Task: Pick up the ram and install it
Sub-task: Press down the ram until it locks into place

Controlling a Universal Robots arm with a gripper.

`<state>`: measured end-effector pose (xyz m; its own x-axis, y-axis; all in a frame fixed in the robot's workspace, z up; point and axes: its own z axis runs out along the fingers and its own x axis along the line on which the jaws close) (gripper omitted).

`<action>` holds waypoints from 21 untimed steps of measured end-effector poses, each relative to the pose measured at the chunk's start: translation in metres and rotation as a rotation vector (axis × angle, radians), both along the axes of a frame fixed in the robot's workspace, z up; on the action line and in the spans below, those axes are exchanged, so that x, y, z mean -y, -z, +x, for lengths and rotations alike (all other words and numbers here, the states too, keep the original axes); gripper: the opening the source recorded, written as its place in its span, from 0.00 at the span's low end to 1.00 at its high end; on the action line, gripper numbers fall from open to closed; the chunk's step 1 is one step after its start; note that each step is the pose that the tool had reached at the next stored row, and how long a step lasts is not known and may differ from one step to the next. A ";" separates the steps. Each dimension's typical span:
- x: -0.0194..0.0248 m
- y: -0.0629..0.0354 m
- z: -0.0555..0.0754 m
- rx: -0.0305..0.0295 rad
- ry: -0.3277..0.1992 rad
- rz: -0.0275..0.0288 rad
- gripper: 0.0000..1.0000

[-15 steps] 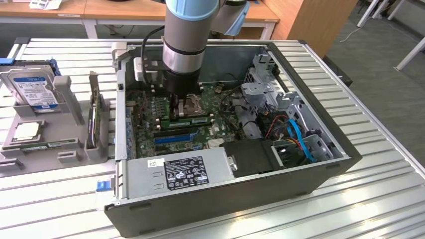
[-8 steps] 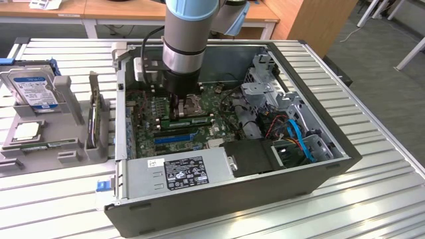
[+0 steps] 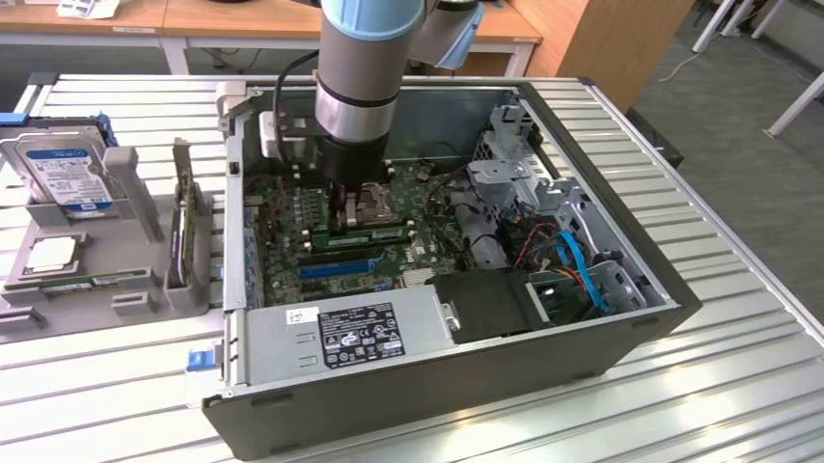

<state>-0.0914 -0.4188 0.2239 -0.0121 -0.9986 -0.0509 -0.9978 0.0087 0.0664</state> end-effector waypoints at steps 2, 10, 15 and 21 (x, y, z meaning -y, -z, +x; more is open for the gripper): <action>0.0000 0.0000 0.000 0.0000 0.000 0.0000 0.10; 0.0002 0.0003 0.000 0.0000 0.000 -0.0001 0.10; 0.0003 0.0007 0.000 0.0001 0.000 0.0003 0.10; 0.0004 0.0007 0.000 0.0001 0.000 0.0001 0.10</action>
<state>-0.0914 -0.4192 0.2232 -0.0121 -0.9986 -0.0510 -0.9978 0.0087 0.0663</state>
